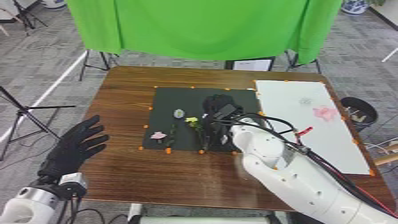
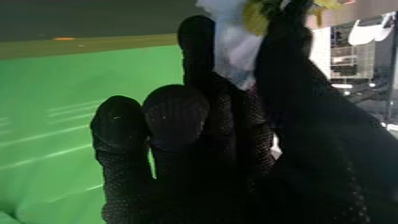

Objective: Arrange flowers

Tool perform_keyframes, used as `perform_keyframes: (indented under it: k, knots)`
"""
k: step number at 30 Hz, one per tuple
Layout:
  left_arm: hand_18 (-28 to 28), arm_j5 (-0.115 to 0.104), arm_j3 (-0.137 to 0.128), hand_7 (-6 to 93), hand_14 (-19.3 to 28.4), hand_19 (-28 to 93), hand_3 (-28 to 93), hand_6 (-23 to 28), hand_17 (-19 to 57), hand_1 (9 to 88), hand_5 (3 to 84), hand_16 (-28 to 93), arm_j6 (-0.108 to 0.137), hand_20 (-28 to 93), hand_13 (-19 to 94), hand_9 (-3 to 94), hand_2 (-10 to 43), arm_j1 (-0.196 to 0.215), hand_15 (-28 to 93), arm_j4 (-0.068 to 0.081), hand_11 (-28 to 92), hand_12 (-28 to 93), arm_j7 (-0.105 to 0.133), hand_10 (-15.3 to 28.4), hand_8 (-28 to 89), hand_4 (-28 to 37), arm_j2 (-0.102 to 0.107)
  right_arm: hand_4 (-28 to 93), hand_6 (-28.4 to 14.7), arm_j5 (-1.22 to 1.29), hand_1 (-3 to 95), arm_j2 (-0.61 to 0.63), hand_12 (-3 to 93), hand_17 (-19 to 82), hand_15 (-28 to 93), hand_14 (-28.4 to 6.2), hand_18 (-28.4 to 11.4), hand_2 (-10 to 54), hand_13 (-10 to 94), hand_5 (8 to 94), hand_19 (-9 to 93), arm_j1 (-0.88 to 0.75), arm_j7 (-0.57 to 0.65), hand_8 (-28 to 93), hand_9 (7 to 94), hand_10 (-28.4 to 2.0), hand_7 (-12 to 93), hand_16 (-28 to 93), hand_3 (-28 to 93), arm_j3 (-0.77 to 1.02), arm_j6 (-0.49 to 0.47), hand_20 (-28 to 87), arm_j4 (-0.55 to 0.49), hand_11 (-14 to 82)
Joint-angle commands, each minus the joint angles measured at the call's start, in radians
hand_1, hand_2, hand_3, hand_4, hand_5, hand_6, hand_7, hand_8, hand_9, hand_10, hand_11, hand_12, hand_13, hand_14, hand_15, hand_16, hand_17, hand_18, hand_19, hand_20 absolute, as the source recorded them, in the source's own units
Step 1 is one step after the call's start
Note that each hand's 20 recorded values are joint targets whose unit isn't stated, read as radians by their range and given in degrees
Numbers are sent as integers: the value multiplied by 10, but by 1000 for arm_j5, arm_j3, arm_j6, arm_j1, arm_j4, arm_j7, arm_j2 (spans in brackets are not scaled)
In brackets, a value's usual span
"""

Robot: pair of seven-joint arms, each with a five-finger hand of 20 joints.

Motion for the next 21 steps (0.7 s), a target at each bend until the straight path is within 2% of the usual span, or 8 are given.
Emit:
perform_keyframes:
  k: [1,4,7,9,10,11,17,21]
  knots:
    - [222,-4,-2,232,164,431,693,29,-96,275,244,-21,-16,112,166,207,-4,7,398,7,255,163,-13,127,-122,-254,4,-282,15,-7,356,-4,358,372,782,-58,-193,-95,709,598,932,-7,18,16,743,-80,497,313,818,10,5,555,4,337]
    - [222,-4,0,232,164,431,693,30,-96,275,244,-21,-16,112,166,206,-4,5,398,7,255,163,-12,127,-122,-254,6,-283,15,-4,332,-7,306,370,783,-61,-193,-95,705,597,932,-15,18,19,727,-87,477,312,825,21,-2,557,1,373]
    - [222,-5,-1,232,165,430,692,30,-96,275,244,-21,-15,112,166,207,-3,7,398,6,256,164,-12,126,-122,-254,6,-283,17,6,302,-8,294,364,785,-63,-195,-95,701,601,932,-19,17,6,721,-90,455,311,836,29,2,557,-1,379]
    - [222,-3,-5,233,165,431,692,30,-96,275,245,-22,-14,112,167,207,-3,10,398,4,255,163,-14,127,-122,-254,3,-282,19,6,267,-8,288,363,786,-64,-197,-95,698,609,932,-20,13,-125,713,-92,447,308,854,32,2,558,-1,383]
    - [222,-2,-3,233,164,431,692,30,-96,275,245,-21,-14,112,166,207,-3,8,398,5,256,163,-9,127,-123,-254,5,-282,20,8,261,-6,287,363,787,-64,-196,-95,697,609,932,-16,14,-162,712,-93,449,307,855,28,11,558,-1,383]
    - [222,-1,-2,232,164,430,692,30,-96,275,245,-21,-15,112,166,207,-3,5,399,6,255,163,-15,126,-123,-254,4,-282,19,9,258,-8,287,363,787,-64,-197,-95,697,606,932,-18,15,-173,710,-93,449,306,854,31,11,558,-1,383]
    - [222,0,-7,232,163,430,692,29,-97,276,245,-21,-12,113,167,206,-2,14,395,1,255,162,-13,125,-124,-255,-4,-283,8,31,207,-11,290,362,787,-68,-200,-70,695,592,932,-23,16,-180,690,-101,441,307,843,73,21,562,-27,377]
    - [222,1,-9,231,161,429,691,29,-96,275,244,-21,-12,114,169,207,0,15,393,-1,253,162,-13,123,-125,-255,-10,-283,3,62,192,53,293,350,788,-74,-202,-61,680,559,931,-48,29,-175,663,-100,435,309,846,167,35,559,-90,383]
